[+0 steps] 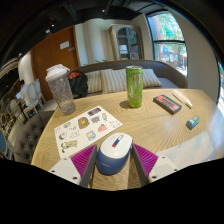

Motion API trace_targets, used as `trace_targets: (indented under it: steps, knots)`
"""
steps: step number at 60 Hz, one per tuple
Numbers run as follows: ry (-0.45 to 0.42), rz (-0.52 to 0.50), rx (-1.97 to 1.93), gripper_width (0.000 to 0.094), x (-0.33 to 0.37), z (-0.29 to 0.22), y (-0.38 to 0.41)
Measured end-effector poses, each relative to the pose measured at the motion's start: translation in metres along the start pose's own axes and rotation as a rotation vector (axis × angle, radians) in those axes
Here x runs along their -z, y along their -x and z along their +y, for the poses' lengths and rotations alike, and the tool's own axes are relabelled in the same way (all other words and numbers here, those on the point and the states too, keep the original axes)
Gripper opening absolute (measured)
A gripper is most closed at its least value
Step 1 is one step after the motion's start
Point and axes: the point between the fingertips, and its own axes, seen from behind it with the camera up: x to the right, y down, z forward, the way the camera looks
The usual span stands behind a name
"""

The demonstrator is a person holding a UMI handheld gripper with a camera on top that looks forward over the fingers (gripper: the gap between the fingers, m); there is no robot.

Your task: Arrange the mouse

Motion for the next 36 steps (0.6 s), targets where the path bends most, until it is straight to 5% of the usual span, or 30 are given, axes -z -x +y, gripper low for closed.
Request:
trace_targets:
  steps: [17,36]
  knots:
    - [0.023,-0.074,0.047,0.0557,0.005,0.008,0.012]
    - [0.018,-0.160,0.124,0.0506,0.038,0.026,0.016]
